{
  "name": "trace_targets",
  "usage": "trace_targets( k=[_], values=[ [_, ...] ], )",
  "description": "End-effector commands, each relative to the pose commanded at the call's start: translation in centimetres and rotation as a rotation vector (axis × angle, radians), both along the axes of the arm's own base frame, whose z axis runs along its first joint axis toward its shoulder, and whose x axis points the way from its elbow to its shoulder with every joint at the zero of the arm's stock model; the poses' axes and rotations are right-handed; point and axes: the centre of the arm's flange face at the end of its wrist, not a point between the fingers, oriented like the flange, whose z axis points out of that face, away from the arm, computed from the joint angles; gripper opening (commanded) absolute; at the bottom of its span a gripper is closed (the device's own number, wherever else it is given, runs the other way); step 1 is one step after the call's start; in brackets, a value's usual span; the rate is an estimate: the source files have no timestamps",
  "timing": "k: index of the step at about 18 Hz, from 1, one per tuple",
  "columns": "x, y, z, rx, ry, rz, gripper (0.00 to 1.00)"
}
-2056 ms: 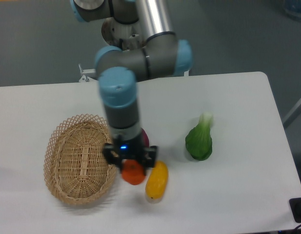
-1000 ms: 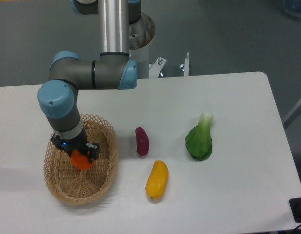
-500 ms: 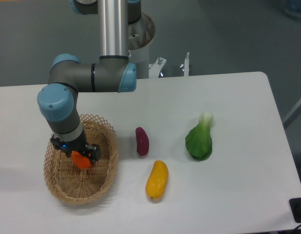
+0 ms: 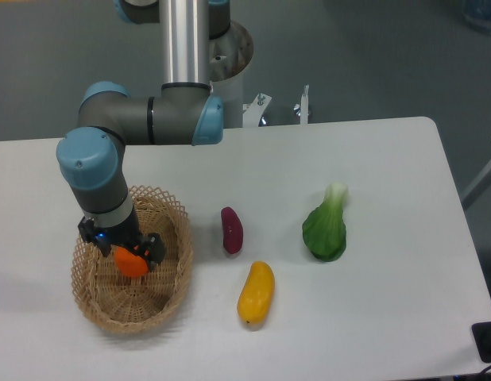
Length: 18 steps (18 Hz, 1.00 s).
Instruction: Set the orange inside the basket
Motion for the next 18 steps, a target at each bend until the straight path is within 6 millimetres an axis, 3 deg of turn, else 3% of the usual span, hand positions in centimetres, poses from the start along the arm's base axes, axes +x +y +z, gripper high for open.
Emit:
trace_targets(
  k=[18],
  values=[
    [-1.7,-1.1,2.1,0.013,0.042,-0.026,1.0]
  ],
)
